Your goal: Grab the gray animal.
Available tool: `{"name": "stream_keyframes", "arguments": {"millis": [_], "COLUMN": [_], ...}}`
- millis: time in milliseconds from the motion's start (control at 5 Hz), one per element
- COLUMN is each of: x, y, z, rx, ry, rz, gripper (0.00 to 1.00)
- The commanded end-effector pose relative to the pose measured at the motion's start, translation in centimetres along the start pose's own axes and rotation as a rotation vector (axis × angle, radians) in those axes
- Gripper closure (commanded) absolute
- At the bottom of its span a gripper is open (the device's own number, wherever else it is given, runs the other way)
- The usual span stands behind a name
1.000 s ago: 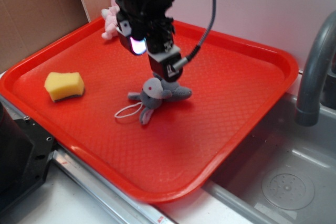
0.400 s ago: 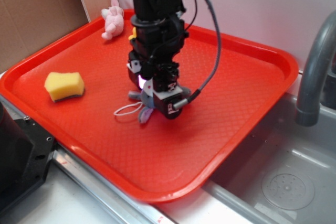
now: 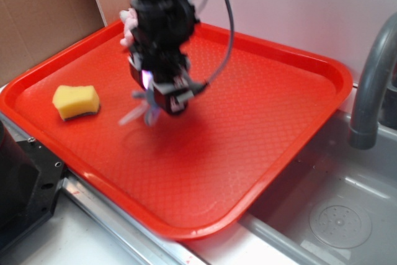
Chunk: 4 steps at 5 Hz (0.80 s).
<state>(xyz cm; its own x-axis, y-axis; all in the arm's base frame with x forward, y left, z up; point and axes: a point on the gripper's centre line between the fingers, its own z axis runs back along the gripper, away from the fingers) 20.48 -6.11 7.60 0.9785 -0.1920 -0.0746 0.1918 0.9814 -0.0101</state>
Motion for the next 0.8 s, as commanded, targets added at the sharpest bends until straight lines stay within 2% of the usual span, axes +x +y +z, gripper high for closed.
{"name": "stream_keyframes", "arguments": {"millis": [0, 200, 400, 600], "x": [-1.8, -3.0, -3.5, -4.1], "y": [1.8, 4.0, 5.7, 6.3], "z": [10.1, 13.6, 14.9, 15.3], "rx": [0.056, 0.046, 0.086, 0.096], "ry": [-0.128, -0.109, -0.107, -0.101], "rz": [0.128, 0.274, 0.363, 0.459], "gripper": [1.00, 1.00, 1.00, 1.00]}}
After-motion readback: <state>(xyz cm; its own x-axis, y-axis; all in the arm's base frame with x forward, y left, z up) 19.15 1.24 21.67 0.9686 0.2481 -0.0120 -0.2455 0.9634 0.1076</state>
